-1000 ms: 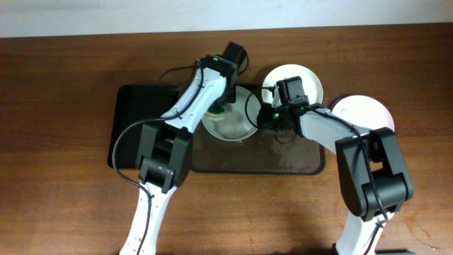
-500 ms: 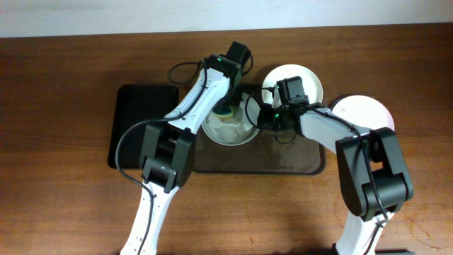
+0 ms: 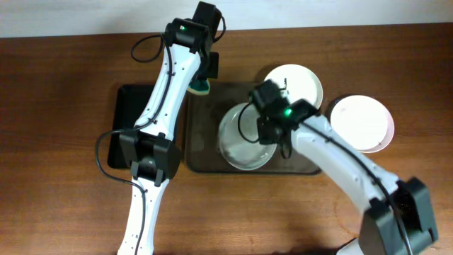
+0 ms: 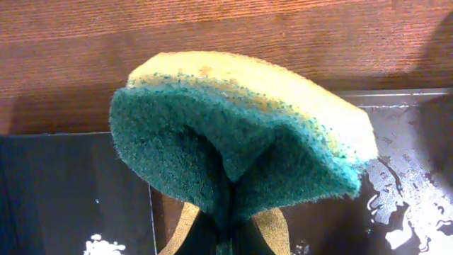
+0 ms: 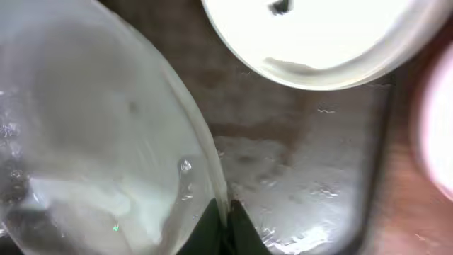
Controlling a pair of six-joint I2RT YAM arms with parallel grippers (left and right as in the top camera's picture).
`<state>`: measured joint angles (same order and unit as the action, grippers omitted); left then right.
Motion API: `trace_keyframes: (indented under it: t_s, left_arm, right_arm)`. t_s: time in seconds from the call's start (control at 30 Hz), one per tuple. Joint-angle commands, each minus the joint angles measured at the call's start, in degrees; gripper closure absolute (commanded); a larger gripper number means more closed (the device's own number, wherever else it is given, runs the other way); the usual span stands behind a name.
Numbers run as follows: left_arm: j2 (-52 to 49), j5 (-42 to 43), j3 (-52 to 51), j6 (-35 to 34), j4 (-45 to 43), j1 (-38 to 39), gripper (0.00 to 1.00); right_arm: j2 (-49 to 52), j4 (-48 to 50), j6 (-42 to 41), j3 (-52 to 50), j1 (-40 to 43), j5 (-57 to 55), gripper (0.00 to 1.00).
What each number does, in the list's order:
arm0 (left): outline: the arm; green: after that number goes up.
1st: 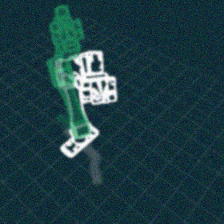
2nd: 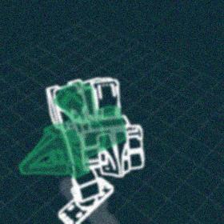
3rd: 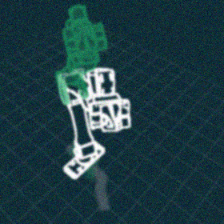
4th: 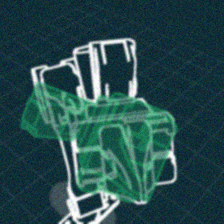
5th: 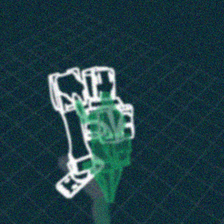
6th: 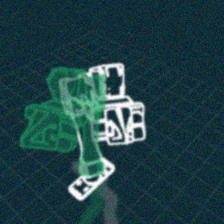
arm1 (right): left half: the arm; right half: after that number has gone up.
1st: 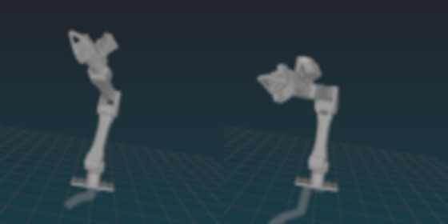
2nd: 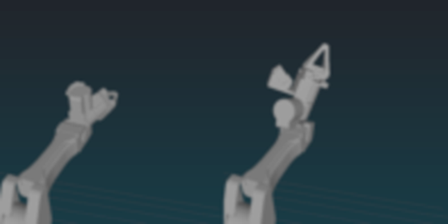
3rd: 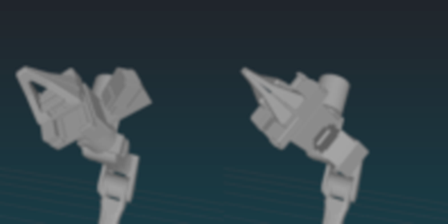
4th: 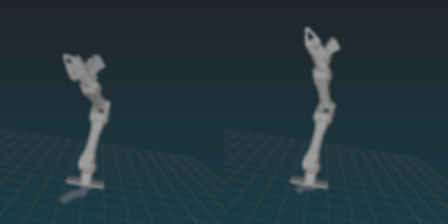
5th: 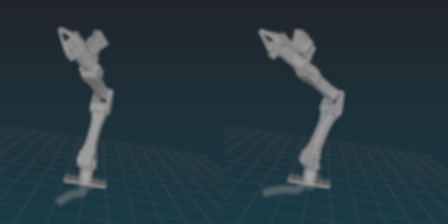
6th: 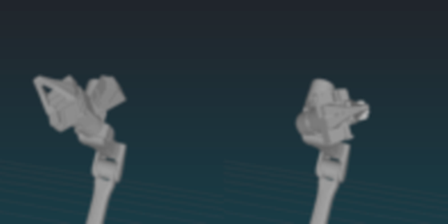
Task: Clean dirty plates on tray and stack at the side
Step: 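Stack the cleaned plate onto the plate at the right side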
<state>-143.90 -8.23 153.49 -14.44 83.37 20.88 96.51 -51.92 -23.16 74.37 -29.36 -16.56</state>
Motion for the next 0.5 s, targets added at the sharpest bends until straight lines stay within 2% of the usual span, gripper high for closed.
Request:
trace_keyframes:
  t_s: [0.0, 0.3, 0.4, 0.47]
  left_arm:
    - [0.2, 0.5, 1.3, -0.5, -0.2, -0.1, 1.00]
    - [0.2, 0.5, 1.3, -0.5, -0.2, -0.1, 1.00]
    - [0.2, 0.6, 1.3, -0.5, -0.1, -0.1, 1.00]
    - [0.2, 1.1, 1.3, -0.5, -0.1, -0.1, 1.00]
  right_arm:
    - [-4.0, -3.8, -6.0, 0.9, -7.3, -23.6, 0.96]
    - [-4.6, -7.9, -7.8, 0.9, -25.4, -67.7, 0.96]
    - [-4.6, -7.9, -7.8, 0.9, -28.0, -74.6, 0.96]
    - [-4.6, -7.7, -7.8, 0.9, -28.0, -74.6, 0.96]
